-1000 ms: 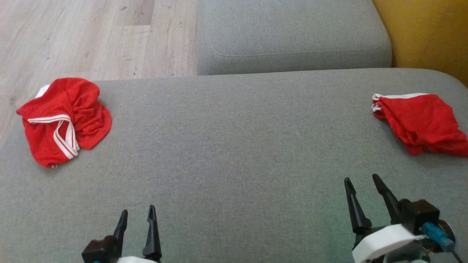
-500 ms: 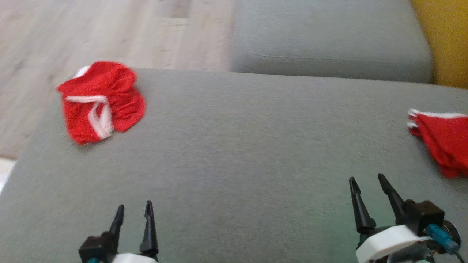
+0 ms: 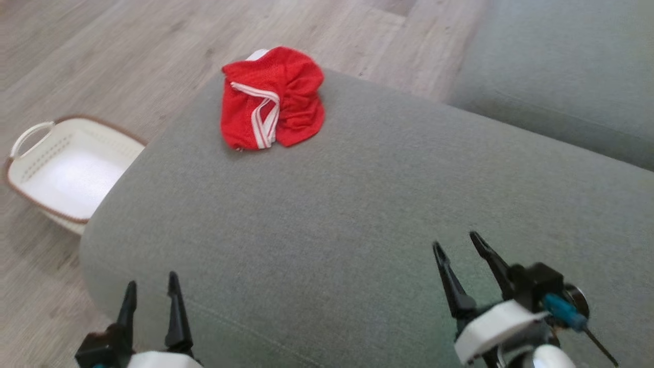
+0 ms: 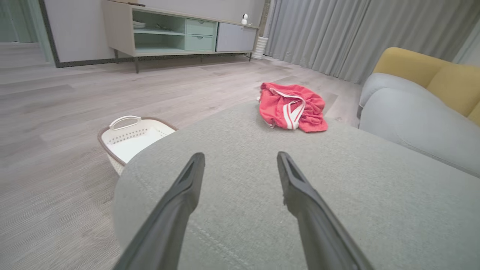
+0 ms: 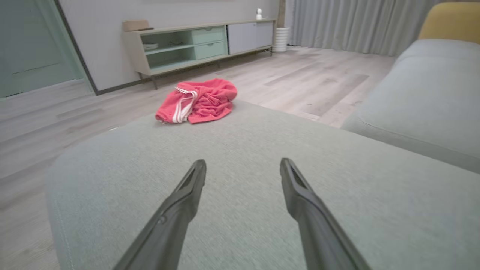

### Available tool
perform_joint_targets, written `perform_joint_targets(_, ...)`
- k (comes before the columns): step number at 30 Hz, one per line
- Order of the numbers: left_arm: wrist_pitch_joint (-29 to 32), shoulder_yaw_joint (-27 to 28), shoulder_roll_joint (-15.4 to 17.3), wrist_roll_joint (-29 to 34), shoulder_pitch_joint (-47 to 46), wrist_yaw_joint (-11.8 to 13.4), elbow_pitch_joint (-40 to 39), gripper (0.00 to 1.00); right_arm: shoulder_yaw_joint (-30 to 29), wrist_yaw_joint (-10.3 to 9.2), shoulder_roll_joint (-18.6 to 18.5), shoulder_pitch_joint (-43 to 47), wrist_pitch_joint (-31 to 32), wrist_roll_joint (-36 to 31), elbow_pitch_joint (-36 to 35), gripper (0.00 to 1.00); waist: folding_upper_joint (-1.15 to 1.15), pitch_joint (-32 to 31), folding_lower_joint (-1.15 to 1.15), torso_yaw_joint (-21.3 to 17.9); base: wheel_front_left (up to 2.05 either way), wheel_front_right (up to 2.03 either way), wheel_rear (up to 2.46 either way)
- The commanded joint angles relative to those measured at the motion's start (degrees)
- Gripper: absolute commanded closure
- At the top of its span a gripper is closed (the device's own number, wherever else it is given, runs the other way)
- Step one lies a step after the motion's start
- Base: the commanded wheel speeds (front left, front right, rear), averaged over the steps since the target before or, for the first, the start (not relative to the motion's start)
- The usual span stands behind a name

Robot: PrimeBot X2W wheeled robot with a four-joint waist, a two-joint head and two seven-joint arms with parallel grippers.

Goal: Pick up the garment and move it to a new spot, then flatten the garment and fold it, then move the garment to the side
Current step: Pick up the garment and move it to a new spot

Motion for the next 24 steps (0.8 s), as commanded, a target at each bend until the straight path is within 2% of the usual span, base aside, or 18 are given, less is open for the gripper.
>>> perform_joint_targets(1,-1.2,3.0,0.8,-0.1,-1.3,0.7,-2.4,0.00,2.1,0.39,-0.4,-3.9,-0.4,0.2,-1.5,0.00,0.00,1.2,0.00,1.1,0.00,0.00,0.00)
perform_joint_targets(7,-1.7,3.6,0.8,0.2,0.2,0.9,-2.9,0.00,3.0,0.39,-0.4,-4.8,-1.2,0.5,-1.1,0.00,0.00,1.2,0.00,1.2,0.00,0.00,0.00)
perform_joint_targets(13,-2.4,7.2,1.8,1.5,-0.3,1.6,-4.6,0.00,0.5,0.39,-0.4,-3.3,-2.4,0.6,-2.8,0.00,0.00,1.0,0.00,1.2,0.00,0.00,0.00)
perform_joint_targets(19,-1.8,15.4,9.2,1.7,-5.5,1.3,-9.6,0.00,-1.5,0.39,-0.4,-3.7,1.4,-4.1,-8.6,0.00,0.00,7.1,0.00,-2.4,0.00,0.00,0.00)
perform_joint_targets(24,2.2,19.4,16.4,1.8,-19.5,-1.8,-10.3,0.00,-2.2,0.39,-0.4,-7.8,5.2,-8.7,-13.9,0.00,0.00,14.3,0.00,-5.9,0.00,0.00,0.00)
